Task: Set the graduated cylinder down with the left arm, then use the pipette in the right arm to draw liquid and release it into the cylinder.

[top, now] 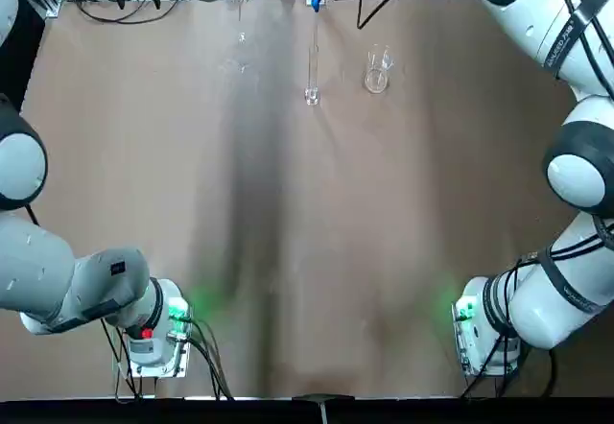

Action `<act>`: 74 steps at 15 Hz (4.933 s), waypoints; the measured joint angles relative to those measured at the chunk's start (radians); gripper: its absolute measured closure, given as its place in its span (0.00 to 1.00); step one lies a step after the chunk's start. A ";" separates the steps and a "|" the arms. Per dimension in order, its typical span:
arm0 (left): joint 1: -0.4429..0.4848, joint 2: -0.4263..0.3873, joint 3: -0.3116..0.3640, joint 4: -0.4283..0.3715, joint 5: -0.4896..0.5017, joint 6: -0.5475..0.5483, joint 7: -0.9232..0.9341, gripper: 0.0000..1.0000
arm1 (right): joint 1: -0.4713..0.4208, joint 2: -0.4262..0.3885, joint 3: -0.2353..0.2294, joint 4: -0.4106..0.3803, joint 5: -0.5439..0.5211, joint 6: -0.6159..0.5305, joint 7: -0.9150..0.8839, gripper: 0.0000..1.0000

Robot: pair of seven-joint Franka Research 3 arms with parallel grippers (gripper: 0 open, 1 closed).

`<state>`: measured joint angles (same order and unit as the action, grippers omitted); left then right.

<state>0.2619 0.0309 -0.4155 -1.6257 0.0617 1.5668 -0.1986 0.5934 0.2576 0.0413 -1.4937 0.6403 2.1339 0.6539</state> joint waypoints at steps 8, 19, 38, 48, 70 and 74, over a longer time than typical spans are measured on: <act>0.000 0.000 0.000 0.000 0.000 0.000 0.000 0.00 | 0.005 0.003 0.000 0.000 0.000 0.039 0.006 0.93; 0.000 0.000 0.000 0.000 0.000 0.000 0.000 0.00 | 0.006 0.003 0.000 0.022 0.000 0.047 0.030 0.93; -0.002 0.000 -0.002 0.000 0.000 0.000 -0.001 0.00 | -0.062 0.003 -0.024 0.044 0.000 -0.007 0.045 0.93; -0.003 0.000 -0.002 0.000 0.000 0.000 -0.001 0.00 | -0.204 0.003 -0.027 0.048 0.000 -0.134 -0.127 0.93; -0.010 0.001 -0.003 0.000 0.000 0.000 -0.001 0.00 | -0.332 0.107 -0.027 -0.012 0.000 -0.207 -0.390 0.93; -0.010 0.005 -0.003 0.000 0.000 0.000 -0.001 0.00 | -0.332 0.137 -0.027 -0.019 0.000 -0.207 -0.407 0.93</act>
<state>0.2517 0.0362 -0.4182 -1.6259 0.0617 1.5668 -0.2001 0.2613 0.3951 0.0147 -1.5132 0.6404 1.9268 0.2472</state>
